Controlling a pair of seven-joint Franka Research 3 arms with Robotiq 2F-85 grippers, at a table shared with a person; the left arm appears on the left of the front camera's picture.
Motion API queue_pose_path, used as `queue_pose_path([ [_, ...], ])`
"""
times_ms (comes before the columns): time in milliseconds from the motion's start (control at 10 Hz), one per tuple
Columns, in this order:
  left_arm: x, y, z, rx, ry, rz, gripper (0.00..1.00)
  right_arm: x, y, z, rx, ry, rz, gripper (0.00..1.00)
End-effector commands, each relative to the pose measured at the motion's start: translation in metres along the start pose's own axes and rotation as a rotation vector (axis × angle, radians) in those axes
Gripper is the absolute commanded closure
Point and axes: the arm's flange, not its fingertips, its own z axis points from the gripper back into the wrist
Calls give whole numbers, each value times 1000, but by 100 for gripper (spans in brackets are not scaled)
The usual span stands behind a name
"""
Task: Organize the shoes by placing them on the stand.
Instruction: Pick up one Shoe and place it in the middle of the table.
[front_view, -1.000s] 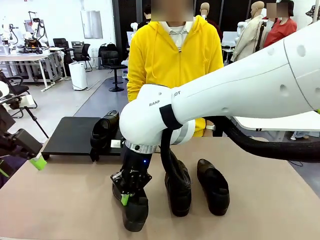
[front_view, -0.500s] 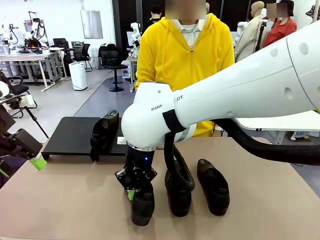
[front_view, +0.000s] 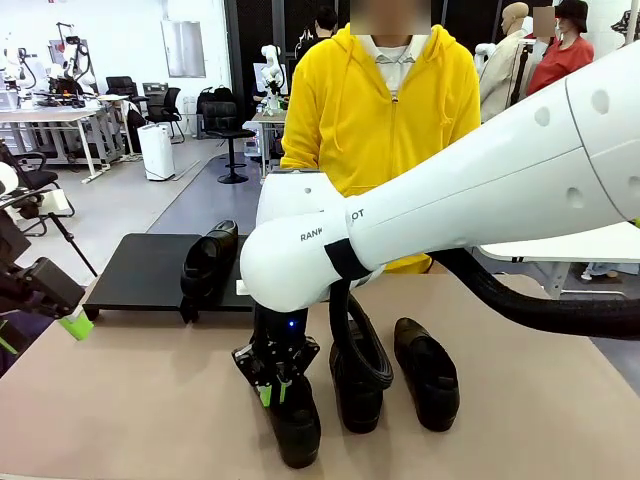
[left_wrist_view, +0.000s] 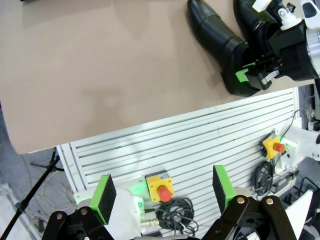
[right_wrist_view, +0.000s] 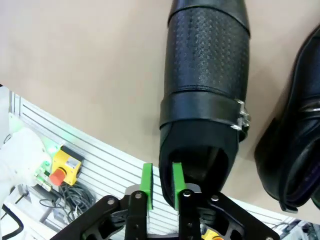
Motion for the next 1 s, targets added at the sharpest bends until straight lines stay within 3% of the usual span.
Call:
queue_pose_path([
  [0, 1, 2, 1, -12, -5, -14, 0, 2, 2, 9, -29, -31, 2, 0],
  [200, 1, 2, 1, -12, -5, -14, 0, -7, -13, 45, -29, -116, -50, 0],
  [400, 1, 2, 1, -12, -5, -14, 0, -35, -53, 122, 109, -161, 0, 0],
  [600, 1, 2, 1, -12, -5, -14, 0, -80, -130, 190, 267, -90, 59, 0],
  [900, 1, 2, 1, -12, -5, -14, 0, -170, -259, 240, 368, -256, 47, 0],
])
